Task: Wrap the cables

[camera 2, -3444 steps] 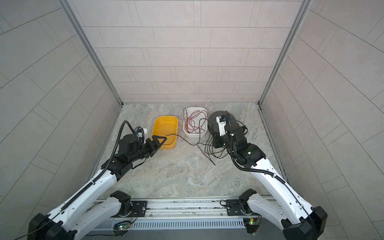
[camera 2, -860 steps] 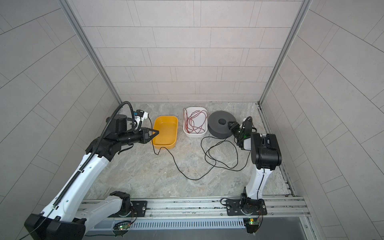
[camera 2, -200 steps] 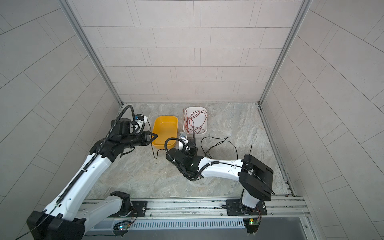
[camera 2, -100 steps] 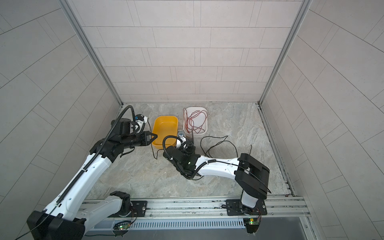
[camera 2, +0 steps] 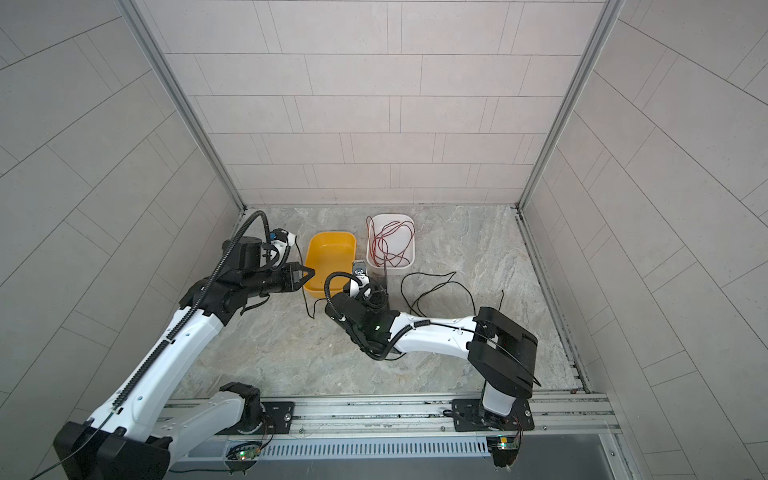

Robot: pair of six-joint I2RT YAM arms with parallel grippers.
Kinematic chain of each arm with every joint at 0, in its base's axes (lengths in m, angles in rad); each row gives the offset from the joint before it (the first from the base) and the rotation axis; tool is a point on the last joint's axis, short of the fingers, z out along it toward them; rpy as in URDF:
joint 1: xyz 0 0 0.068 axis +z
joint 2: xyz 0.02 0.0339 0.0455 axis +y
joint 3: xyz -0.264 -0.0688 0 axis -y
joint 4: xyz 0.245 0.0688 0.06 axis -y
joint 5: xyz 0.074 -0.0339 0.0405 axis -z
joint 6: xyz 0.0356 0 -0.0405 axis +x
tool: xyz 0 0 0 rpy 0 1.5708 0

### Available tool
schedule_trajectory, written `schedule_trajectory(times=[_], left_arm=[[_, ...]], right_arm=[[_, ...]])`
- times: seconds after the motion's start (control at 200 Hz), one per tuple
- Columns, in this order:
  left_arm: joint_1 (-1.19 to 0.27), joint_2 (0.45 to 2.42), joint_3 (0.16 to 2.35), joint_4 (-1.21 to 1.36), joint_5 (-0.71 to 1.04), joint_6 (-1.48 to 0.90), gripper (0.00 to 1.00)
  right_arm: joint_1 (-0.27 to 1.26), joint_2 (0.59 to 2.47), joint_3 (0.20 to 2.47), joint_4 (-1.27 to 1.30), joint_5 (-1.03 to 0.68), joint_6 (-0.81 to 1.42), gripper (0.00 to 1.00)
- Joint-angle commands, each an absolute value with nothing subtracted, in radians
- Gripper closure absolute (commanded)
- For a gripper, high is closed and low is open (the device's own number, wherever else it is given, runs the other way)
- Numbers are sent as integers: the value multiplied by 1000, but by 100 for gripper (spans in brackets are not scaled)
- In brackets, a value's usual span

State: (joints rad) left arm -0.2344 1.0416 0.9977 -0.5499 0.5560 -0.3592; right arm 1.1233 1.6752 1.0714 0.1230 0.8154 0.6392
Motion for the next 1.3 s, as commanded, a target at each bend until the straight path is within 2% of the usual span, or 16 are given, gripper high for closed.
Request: schedule_trajectory(times=[0.0,0.335,0.48,0.65,0.961,1.291], left_arm=[[-235,1032,987,-548,560,-357,100],[-235,1022,1001,-568,569,-360,100],[-236,991,1006,-569,582,-390,100],[-244,958,1015,-568,615,-448,100],[-315,831,987,-502,577,-645,100],[-352,755,989,-522,543,-719,100]], right_arm=[[1141,1630,1065,155,828,584,45],[1162,1505,1037,178,756,428,16],[1173,1408,999,168,711,384,11],[1175,1304,983,110,561,328,12],[1175,1145,881,58,141,186,20],[1177,1169,761,299,-101,149,29]])
